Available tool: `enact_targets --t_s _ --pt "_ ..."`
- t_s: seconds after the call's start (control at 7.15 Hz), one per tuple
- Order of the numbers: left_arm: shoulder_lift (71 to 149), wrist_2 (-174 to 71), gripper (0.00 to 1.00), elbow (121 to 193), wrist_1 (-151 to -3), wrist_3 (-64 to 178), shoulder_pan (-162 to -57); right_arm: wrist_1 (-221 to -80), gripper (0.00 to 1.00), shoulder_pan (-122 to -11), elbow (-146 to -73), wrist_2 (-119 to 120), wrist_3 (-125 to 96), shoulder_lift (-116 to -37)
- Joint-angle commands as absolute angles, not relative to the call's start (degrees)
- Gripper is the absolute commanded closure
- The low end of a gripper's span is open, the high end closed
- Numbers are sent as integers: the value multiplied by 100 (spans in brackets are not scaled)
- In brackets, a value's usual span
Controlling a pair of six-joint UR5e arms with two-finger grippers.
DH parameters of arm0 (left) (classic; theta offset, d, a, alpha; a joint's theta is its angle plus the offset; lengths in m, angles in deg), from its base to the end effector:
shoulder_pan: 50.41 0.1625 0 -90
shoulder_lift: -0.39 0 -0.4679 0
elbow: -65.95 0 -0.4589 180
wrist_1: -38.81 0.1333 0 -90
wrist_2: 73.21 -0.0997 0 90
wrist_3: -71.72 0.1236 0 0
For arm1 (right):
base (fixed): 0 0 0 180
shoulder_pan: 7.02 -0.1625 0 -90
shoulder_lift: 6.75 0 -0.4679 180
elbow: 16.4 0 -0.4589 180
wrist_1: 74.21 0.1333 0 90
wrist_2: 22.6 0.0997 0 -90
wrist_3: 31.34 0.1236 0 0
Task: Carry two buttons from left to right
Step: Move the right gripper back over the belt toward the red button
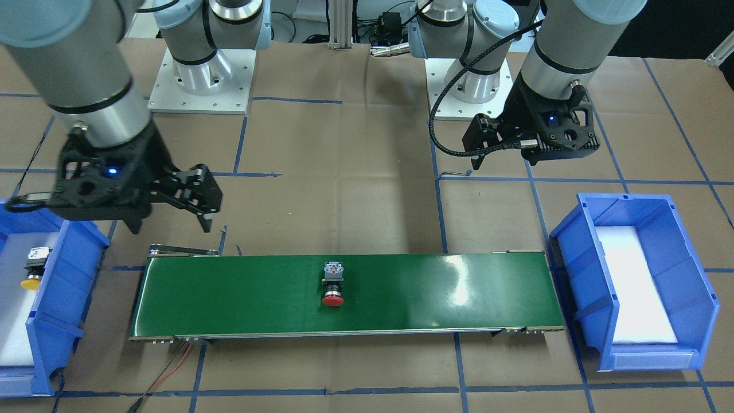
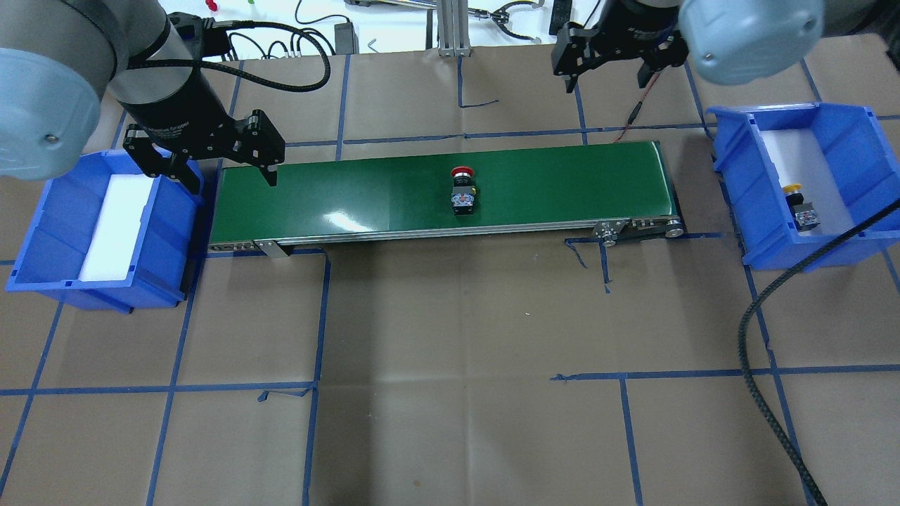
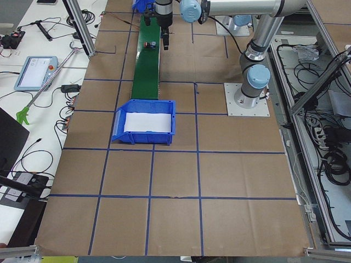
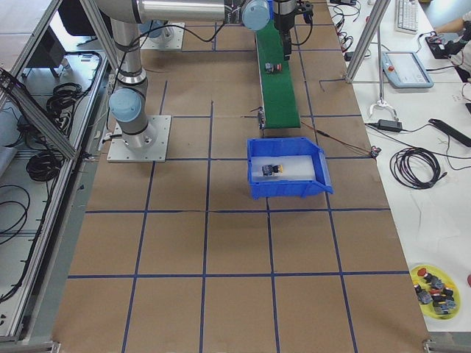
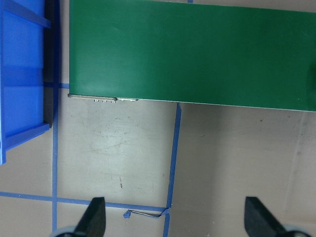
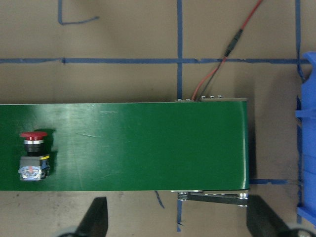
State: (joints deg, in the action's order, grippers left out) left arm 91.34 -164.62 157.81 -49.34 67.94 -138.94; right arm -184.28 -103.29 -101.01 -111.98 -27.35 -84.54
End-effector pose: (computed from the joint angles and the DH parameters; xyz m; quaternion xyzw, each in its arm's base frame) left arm -0.1158 -0.5669 0.4826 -0.0457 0.9988 0.0081 0.0125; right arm 0.2081 -0.6612 0.4679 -0.0204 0.9931 -0.1144 0.0157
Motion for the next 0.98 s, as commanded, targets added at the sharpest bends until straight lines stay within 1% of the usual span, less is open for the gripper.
enact_targets --t_s 0.0,0.28,0.56,0.84 --pt "9119 -16470 0 15780 -4934 6794 -13901 -19450 0 -10669 -11067 -11216 -2160 -8444" --pt "9057 -16470 0 15797 -4934 6802 -13901 -19479 0 -10678 -11177 -11181 -1660 -8313" --pt "9039 -16435 0 15815 -4934 6820 -13892 -19627 0 -10643 -11141 -11198 -1692 -8050" --pt "9031 -16444 0 15815 -4917 6890 -13875 -19637 0 -10625 -11150 -11216 -1693 -8014"
